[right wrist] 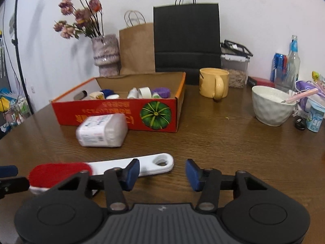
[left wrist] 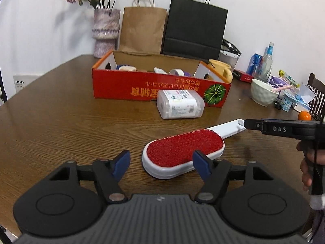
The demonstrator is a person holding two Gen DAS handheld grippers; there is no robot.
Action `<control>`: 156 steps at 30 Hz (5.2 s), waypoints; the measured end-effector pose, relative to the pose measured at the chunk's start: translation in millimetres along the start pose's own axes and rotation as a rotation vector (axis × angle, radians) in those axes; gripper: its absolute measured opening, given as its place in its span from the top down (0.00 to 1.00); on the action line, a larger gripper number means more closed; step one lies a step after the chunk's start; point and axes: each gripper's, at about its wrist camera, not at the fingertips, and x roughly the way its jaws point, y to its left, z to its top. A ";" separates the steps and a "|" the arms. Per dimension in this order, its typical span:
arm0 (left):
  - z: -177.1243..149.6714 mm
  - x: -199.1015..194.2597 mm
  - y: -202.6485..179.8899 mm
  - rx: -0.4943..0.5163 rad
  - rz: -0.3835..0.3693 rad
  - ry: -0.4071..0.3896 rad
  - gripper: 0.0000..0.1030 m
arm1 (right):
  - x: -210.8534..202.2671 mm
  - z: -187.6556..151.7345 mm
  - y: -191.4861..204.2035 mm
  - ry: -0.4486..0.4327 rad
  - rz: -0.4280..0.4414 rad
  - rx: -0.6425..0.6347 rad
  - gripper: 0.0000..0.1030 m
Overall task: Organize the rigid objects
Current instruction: 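Move both tools down toward the red lint brush on the table, then grasp the red brush head with the left tool while the right tool grips the white handle end, then carry the lint brush with both tools over the cardboard box, then lower the lint brush into the box and open both tools, then withdraw both open tools up and back from the box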
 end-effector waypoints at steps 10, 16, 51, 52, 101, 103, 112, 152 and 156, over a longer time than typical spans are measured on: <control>5.1 23.8 -0.1 -0.051 -0.027 0.065 0.40 | 34.6 6.3 -21.2 0.063 0.010 0.054 0.68; 7.8 26.2 -3.8 -0.021 -0.025 0.039 0.41 | 40.1 4.1 -32.6 0.074 0.054 0.121 0.73; 17.1 -63.6 -0.3 0.065 -0.012 -0.382 0.57 | -74.5 -6.7 13.3 -0.335 0.027 0.149 0.90; 18.3 -70.3 1.0 0.065 -0.017 -0.402 0.57 | -81.9 -6.9 16.5 -0.351 0.025 0.146 0.90; 165.2 118.0 97.9 -0.025 -0.037 -0.212 0.57 | 111.4 120.6 20.6 -0.140 0.044 0.178 0.89; 162.7 124.7 100.4 -0.029 -0.032 -0.182 0.57 | 120.0 117.9 21.4 -0.111 0.039 0.174 0.90; 159.0 147.0 107.9 -0.045 -0.017 -0.034 0.57 | 143.2 109.6 31.3 0.026 0.001 0.098 0.89; 172.7 5.3 57.5 0.082 0.093 -0.143 0.09 | -9.4 141.3 68.6 -0.110 0.074 -0.068 0.34; 154.2 -19.7 50.5 0.094 0.094 -0.226 0.09 | -34.6 119.1 76.8 -0.214 0.061 -0.069 0.34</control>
